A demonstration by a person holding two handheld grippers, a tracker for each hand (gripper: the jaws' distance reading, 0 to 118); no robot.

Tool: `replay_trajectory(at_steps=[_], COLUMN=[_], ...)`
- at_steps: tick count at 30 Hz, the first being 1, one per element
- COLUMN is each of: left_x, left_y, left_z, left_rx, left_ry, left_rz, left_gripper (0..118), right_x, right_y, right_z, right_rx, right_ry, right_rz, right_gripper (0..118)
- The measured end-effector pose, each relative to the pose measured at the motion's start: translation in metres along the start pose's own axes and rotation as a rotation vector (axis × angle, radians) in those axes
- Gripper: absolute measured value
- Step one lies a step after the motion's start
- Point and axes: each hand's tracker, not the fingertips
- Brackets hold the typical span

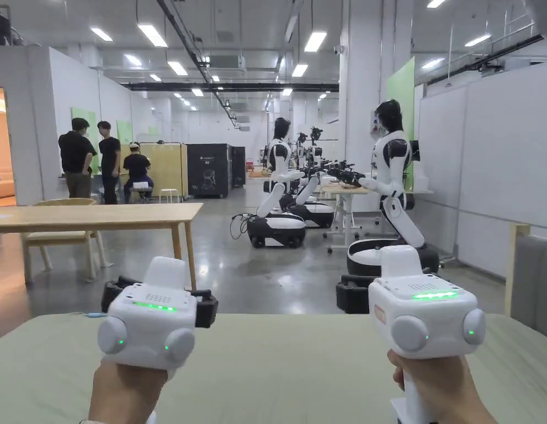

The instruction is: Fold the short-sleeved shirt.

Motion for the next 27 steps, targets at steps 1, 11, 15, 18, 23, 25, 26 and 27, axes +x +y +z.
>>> replay_trajectory(at_steps=[1, 11, 15, 18, 23, 25, 26, 27], left_x=[0.009, 0.099, 0.089, 0.047, -0.036, -0.036, -0.034, -0.028], left_y=[-0.002, -0.136, -0.089, 0.002, 0.006, 0.007, 0.009, 0.010], left_z=[0.001, 0.029, 0.019, 0.034, -0.013, -0.010, 0.004, 0.005], left_rx=[0.020, 0.311, 0.098, -0.038, -0.073, -0.035, -0.013, -0.007], left_ry=[0.013, -0.007, 0.010, -0.021, -0.244, -0.227, -0.220, -0.205], left_rz=[-0.147, -1.783, -1.049, -0.257, 0.680, 0.622, 0.539, 0.437], left_gripper=[118, 118, 118, 118, 118, 118, 118, 118], right_x=[-0.008, -0.071, -0.065, -0.036, 0.025, 0.025, 0.024, 0.023], right_y=[-0.002, -0.169, -0.102, -0.026, 0.010, 0.006, 0.005, 0.004], right_z=[-0.002, 0.006, -0.008, -0.010, 0.000, 0.001, 0.002, 0.001], right_rx=[-0.008, 0.197, -0.034, -0.142, -0.068, -0.019, 0.000, -0.008], right_ry=[0.001, 0.045, -0.116, -0.120, 0.033, 0.022, 0.012, 0.006], right_rz=[0.130, 2.175, 1.309, 0.567, -0.232, -0.242, -0.214, -0.187], right_gripper=[118, 118, 118, 118, 118, 118, 118, 118])
